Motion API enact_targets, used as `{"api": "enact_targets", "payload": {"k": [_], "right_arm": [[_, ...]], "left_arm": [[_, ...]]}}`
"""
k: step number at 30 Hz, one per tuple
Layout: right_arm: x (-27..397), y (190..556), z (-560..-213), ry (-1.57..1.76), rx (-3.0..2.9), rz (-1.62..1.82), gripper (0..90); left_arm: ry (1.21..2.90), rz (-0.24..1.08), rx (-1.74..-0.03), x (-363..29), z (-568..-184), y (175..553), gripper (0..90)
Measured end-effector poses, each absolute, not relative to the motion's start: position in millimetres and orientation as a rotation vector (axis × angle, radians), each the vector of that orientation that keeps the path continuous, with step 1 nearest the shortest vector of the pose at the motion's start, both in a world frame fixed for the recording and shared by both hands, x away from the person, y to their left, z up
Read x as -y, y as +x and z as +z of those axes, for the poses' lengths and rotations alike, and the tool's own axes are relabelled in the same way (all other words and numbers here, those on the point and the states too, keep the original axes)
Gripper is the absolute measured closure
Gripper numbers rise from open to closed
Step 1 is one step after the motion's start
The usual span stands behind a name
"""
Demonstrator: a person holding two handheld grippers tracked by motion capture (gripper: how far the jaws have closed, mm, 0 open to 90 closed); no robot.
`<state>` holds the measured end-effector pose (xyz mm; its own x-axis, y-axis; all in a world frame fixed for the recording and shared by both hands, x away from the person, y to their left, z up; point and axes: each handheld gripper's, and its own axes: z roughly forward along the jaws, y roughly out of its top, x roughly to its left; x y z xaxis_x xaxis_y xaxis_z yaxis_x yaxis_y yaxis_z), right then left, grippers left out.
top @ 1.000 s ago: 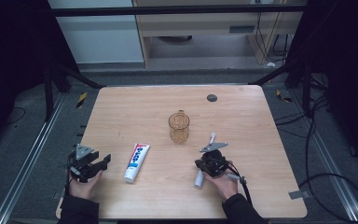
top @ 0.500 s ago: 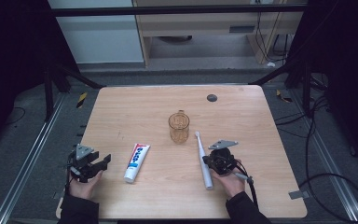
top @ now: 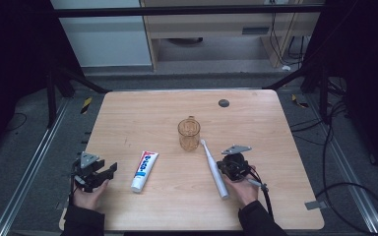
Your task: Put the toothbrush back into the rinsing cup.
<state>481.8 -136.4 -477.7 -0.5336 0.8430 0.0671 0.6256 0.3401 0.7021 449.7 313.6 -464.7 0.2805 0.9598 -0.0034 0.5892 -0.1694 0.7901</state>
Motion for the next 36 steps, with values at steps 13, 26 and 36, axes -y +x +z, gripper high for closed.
{"api": "enact_targets", "payload": {"k": [13, 26, 36], "right_arm": [[145.9, 479.7, -464.3, 1.318, -2.256, 1.023, 88.2], [163.9, 491.1, -422.4, 1.321, -2.152, 1.071, 75.1], [144.3, 505.4, -401.6, 1.288, -2.165, 1.073, 63.9]], "left_arm": [[1.855, 0.676, -1.39, -313.6, -464.7, 449.9, 45.7], [1.885, 0.709, -1.359, -310.8, -468.6, 452.1, 40.5], [1.903, 0.737, -1.347, -310.2, -469.7, 452.7, 42.1]]}}
